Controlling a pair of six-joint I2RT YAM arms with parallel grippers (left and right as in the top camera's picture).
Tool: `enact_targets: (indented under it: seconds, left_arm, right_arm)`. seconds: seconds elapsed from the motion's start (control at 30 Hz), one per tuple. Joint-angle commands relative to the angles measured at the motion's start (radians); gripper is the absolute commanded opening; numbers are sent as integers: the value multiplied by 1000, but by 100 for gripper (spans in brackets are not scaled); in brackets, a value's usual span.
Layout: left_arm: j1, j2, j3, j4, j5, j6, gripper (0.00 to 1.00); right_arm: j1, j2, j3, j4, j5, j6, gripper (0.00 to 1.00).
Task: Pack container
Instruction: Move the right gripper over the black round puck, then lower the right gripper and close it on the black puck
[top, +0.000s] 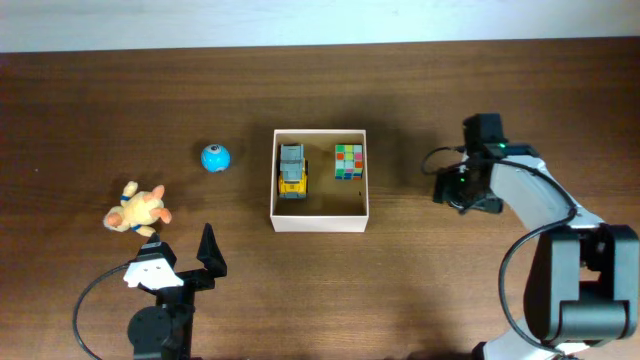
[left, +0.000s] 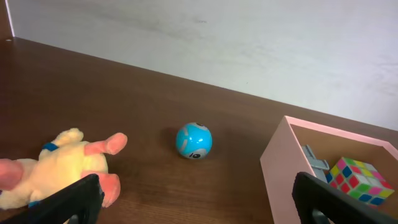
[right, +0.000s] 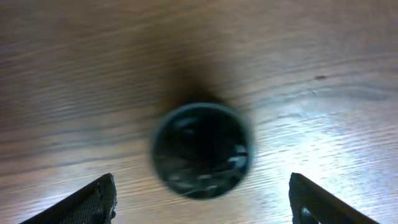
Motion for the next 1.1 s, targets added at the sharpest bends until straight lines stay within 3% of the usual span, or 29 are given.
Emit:
enact_targets:
  seconds: [0.0,1.07]
  left_arm:
    - [3,-8,-6,2,11,16,99]
    - [3,-8,-6,2,11,16,99]
  right_arm:
    - [-40,-22,-15,17,-66,-37,83]
    - [-25,0,-138,232,-37,-160,73]
